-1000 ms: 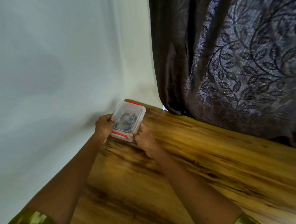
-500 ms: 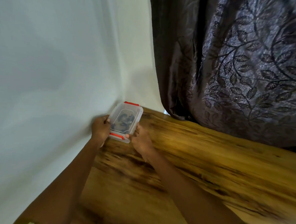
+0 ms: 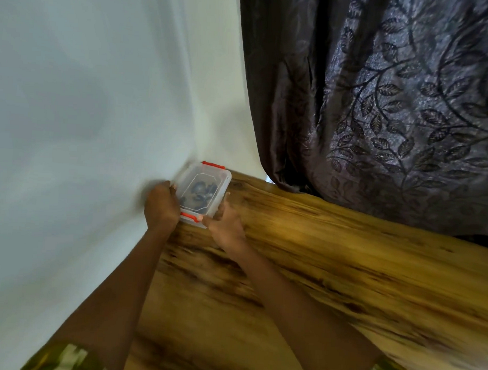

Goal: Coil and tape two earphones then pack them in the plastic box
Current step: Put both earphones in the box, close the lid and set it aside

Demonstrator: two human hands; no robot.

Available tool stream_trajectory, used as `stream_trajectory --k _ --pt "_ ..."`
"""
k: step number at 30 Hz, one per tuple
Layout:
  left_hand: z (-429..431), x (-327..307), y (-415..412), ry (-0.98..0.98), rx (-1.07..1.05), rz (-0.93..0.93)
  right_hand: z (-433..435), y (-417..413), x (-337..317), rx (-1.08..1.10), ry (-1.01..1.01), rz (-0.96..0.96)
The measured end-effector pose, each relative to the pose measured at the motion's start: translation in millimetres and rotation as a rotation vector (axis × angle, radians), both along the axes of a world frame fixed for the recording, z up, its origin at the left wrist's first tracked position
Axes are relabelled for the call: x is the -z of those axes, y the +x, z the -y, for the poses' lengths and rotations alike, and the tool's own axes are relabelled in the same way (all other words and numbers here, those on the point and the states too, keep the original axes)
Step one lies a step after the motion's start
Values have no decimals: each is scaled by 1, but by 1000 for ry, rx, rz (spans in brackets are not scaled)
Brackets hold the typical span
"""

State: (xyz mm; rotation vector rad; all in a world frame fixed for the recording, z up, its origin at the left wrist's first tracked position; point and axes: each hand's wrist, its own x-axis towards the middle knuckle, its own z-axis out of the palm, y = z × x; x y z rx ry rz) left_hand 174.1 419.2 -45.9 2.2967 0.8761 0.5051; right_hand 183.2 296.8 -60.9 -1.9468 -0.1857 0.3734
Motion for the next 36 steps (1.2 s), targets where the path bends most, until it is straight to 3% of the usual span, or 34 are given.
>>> stream_trajectory --k 9,14,22,27,32,36 --pt "81 -23 -29 30 129 118 76 -37 -32 0 54 134" --pt "146 -25 -51 -22 342 262 148 -63 -37 98 33 240" --pt "283 -34 -86 -97 619 292 288 -120 -49 279 52 322" --pt "382 -31 -102 -126 785 248 388 -170 -49 421 -12 377" --pt "482 -20 -121 -183 961 93 495 -213 -33 678 -233 450" --pt "553 1 -140 -209 1170 -30 572 -249 -10 877 -397 397"
